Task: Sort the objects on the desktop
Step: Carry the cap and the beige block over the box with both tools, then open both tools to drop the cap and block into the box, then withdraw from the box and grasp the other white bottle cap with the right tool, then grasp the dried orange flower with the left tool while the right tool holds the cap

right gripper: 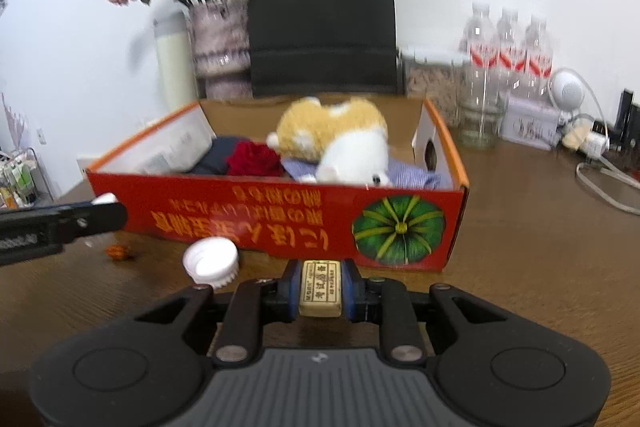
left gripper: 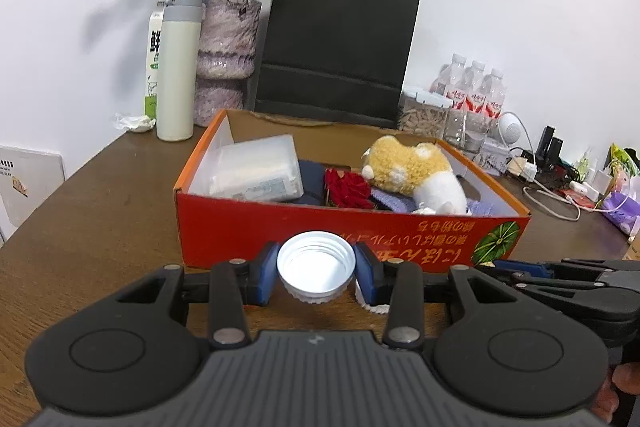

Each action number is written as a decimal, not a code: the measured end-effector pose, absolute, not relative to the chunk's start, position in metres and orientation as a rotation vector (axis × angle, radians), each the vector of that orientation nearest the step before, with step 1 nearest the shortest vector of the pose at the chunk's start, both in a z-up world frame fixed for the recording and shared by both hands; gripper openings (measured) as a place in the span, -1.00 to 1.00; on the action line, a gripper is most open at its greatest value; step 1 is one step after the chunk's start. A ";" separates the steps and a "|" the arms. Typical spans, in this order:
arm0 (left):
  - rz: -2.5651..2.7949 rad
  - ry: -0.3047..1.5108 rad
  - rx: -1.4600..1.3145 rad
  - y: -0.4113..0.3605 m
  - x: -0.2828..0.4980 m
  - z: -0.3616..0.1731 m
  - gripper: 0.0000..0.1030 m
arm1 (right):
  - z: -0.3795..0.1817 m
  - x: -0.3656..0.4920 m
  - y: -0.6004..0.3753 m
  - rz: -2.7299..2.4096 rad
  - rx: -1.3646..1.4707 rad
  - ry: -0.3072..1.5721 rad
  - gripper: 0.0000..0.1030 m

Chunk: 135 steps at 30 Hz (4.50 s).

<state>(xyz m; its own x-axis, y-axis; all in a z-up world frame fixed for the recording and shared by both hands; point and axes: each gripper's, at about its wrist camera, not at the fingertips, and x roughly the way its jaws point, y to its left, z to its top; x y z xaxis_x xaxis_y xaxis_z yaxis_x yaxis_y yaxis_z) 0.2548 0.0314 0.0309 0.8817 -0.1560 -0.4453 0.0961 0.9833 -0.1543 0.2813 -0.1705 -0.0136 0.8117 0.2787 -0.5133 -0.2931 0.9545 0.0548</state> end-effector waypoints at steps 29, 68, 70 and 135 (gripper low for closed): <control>-0.042 0.280 -0.051 0.015 0.348 0.068 -0.21 | 0.025 0.373 -0.134 0.384 -0.011 0.392 -0.61; 0.054 0.154 0.071 0.005 0.342 0.044 1.00 | 0.007 0.374 -0.134 0.334 -0.094 0.432 1.00; 0.056 0.152 0.089 0.001 0.342 0.043 1.00 | 0.007 0.373 -0.135 0.332 -0.090 0.431 1.00; 0.064 0.553 -0.036 0.094 0.255 0.004 1.00 | -0.032 0.314 -0.087 0.440 -0.099 0.663 -0.25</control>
<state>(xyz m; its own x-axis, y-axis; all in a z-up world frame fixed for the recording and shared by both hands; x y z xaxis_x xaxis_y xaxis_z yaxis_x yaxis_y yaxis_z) 0.2549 0.0940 0.0037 0.8491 0.0510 -0.5258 -0.0701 0.9974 -0.0165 0.3145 -0.0870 -0.0317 0.7000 0.3633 -0.6148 -0.4255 0.9036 0.0496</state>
